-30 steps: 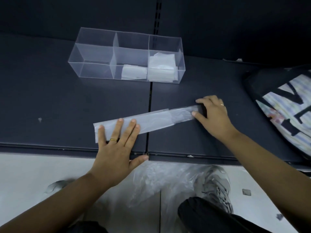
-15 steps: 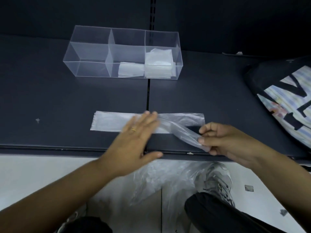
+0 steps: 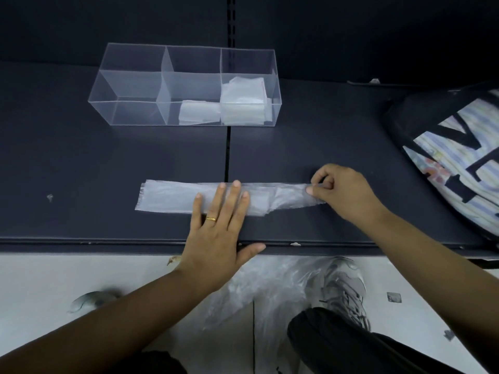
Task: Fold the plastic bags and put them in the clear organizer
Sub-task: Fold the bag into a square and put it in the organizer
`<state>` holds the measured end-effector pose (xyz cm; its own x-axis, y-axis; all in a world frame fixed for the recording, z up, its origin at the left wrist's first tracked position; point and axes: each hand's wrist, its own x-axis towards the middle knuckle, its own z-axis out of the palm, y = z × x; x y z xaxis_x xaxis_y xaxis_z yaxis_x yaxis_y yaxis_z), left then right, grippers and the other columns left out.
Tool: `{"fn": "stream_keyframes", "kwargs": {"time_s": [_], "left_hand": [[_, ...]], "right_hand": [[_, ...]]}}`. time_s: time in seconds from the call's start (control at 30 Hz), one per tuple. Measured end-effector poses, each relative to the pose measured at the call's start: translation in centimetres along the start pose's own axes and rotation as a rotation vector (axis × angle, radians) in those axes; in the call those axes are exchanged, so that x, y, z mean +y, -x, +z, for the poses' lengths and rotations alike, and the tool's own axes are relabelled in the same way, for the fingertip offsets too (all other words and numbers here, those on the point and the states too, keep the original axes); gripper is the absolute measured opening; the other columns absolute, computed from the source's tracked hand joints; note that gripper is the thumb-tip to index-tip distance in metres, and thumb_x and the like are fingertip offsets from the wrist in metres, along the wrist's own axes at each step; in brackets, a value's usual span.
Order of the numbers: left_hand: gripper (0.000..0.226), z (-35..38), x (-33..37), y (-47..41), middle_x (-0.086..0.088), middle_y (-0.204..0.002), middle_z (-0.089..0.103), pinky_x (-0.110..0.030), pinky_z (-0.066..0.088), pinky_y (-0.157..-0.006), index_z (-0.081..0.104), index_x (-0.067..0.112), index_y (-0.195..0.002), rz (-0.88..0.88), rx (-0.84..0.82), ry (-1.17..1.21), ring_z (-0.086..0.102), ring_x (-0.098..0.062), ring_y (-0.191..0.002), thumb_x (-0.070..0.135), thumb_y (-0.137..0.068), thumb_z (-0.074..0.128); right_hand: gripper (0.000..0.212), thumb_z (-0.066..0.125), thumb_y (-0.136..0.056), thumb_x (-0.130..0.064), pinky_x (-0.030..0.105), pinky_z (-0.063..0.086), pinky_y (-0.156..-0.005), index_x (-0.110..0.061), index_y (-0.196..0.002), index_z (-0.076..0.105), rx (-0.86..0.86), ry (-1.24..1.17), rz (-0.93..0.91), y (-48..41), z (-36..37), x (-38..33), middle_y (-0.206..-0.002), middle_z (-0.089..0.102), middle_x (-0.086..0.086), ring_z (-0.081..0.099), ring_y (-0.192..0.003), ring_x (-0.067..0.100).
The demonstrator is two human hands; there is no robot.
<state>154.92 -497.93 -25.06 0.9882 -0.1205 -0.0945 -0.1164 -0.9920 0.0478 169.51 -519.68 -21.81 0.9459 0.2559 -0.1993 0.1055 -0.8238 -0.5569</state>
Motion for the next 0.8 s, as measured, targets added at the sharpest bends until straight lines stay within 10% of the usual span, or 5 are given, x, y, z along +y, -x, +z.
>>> {"fn": "stream_keyframes", "kwargs": {"time_s": [0.23,0.4,0.53,0.8], "left_hand": [[0.095,-0.3,-1.5,-0.1,-0.007,-0.162,0.0,-0.062,0.005,-0.114,-0.001,0.018,-0.153,-0.196,-0.126,-0.015,-0.005,-0.031,-0.148,0.076,-0.079,-0.013],[0.091,-1.3,0.3,-0.2,-0.013,-0.159,0.016,-0.06,0.013,-0.114,0.02,0.009,-0.151,-0.006,0.014,0.071,0.011,-0.034,-0.146,0.073,-0.087,0.012],[0.091,-1.0,3.3,-0.8,-0.01,-0.16,-0.006,-0.044,0.0,-0.12,-0.004,0.009,-0.151,0.118,0.052,0.187,-0.01,-0.025,-0.147,0.073,-0.088,0.012],[0.089,0.0,2.6,-0.9,-0.012,-0.16,-0.008,-0.045,-0.003,-0.119,-0.007,0.007,-0.15,0.006,0.018,0.069,-0.011,-0.027,-0.147,0.07,-0.088,0.005]], "right_hand": [[0.016,0.074,-0.08,-0.02,0.01,0.041,-0.059,-0.018,-0.068,0.062,-0.043,-0.152,0.038,0.3,-0.9,0.2,-0.072,0.064,-0.006,0.056,-0.061,0.003],[0.017,0.07,-0.081,0.0,0.019,0.048,-0.051,-0.011,-0.08,0.057,-0.242,-0.733,0.258,2.1,-1.9,-0.9,-0.062,0.06,0.006,0.053,-0.051,0.012],[0.019,0.071,-0.079,-0.004,0.018,0.049,-0.051,-0.013,-0.092,0.061,-0.346,-0.817,0.284,3.6,-2.7,-1.4,-0.068,0.06,0.002,0.057,-0.056,0.007],[0.025,0.075,-0.08,-0.017,0.009,0.039,-0.058,-0.021,-0.102,0.064,-0.029,-0.113,-0.017,0.8,-0.7,-0.3,-0.071,0.058,-0.007,0.053,-0.059,0.0]]}}
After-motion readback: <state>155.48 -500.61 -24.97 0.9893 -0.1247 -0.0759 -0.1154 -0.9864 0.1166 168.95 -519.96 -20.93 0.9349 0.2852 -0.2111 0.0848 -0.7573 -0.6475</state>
